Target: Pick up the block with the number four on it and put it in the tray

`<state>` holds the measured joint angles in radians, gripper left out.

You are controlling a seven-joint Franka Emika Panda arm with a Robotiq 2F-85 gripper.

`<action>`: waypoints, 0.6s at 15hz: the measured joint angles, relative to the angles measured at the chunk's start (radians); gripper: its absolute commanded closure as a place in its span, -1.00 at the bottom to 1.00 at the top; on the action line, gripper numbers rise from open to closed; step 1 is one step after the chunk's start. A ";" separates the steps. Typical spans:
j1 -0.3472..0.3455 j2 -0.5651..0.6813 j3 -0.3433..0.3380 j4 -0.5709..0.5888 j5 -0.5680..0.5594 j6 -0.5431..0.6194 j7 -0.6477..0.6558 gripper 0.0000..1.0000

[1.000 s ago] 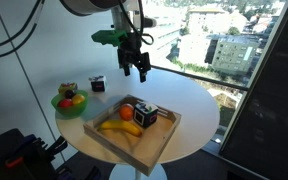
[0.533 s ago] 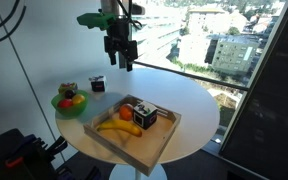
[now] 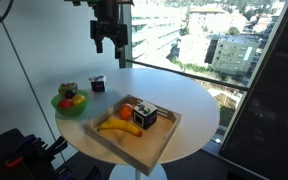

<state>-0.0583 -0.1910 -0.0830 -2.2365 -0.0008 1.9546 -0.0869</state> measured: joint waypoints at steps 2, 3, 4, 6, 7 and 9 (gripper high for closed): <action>0.004 -0.025 0.004 0.016 0.000 -0.050 0.000 -1.00; 0.005 -0.037 0.007 0.022 0.000 -0.072 0.000 -1.00; 0.006 -0.050 0.009 0.028 0.000 -0.091 0.000 -1.00; 0.007 -0.071 0.014 0.037 0.000 -0.125 0.000 -1.00; 0.007 -0.081 0.017 0.040 0.000 -0.138 0.001 -1.00; 0.007 -0.099 0.020 0.043 -0.001 -0.155 0.005 -1.00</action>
<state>-0.0516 -0.2897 -0.0629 -2.1933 -0.0017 1.7999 -0.0823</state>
